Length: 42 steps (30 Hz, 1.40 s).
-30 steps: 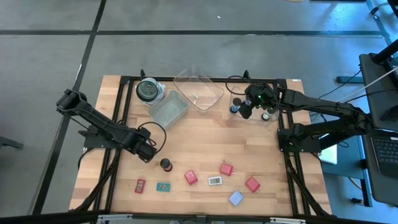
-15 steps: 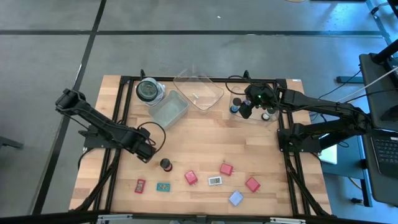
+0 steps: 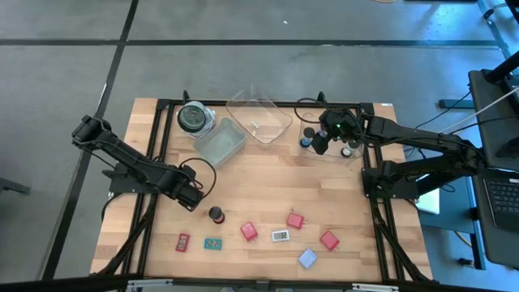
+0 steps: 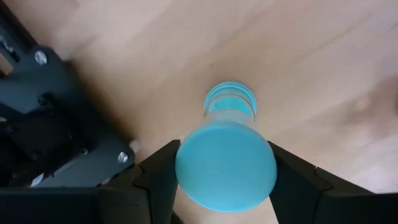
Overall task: Pick & Place Office items
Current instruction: Put the light blue hourglass into the right transparent bin
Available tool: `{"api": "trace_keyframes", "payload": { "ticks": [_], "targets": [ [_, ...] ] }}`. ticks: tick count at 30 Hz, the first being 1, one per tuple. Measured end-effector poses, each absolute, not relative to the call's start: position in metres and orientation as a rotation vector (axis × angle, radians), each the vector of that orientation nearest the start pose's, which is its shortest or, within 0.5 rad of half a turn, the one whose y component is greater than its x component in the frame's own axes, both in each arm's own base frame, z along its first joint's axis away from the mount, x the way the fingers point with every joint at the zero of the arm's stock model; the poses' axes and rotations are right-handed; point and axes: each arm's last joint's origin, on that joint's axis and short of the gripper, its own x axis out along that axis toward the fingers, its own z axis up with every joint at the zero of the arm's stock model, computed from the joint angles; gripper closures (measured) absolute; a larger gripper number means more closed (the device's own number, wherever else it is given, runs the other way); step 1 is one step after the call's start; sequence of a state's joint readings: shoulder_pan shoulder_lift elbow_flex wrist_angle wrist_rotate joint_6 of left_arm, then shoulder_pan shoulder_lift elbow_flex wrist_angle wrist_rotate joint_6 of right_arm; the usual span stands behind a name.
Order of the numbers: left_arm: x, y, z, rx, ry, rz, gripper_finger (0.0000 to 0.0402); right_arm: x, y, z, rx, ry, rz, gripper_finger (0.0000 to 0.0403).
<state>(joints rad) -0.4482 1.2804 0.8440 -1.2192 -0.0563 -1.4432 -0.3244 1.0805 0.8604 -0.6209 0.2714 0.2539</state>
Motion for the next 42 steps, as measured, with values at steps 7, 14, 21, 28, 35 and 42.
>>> {"api": "trace_keyframes", "payload": {
  "ticks": [7,14,21,28,35,42],
  "targets": [
    [0.188,-0.061,0.236,-0.669,1.289,0.828,0.0204,0.198,-0.075,0.270,0.254,0.777,-0.665,0.0069],
    [0.229,-0.025,0.249,-0.637,1.198,0.739,0.0203,0.198,-0.075,0.270,0.258,0.777,-0.665,0.0069],
    [0.305,0.003,0.253,-0.438,1.205,0.577,0.0198,0.198,-0.075,0.270,0.272,0.781,-0.671,0.0069],
    [0.374,0.024,0.238,-0.272,1.282,0.416,0.0197,0.197,-0.074,0.269,0.276,0.795,-0.674,0.0069],
    [0.404,0.036,0.219,-0.205,1.372,0.363,0.0195,0.196,-0.074,0.268,0.276,0.798,-0.673,0.0069],
    [0.410,0.044,0.215,-0.213,1.370,0.369,0.0195,0.196,-0.074,0.268,0.270,0.799,-0.671,0.0069]
  ]
}}
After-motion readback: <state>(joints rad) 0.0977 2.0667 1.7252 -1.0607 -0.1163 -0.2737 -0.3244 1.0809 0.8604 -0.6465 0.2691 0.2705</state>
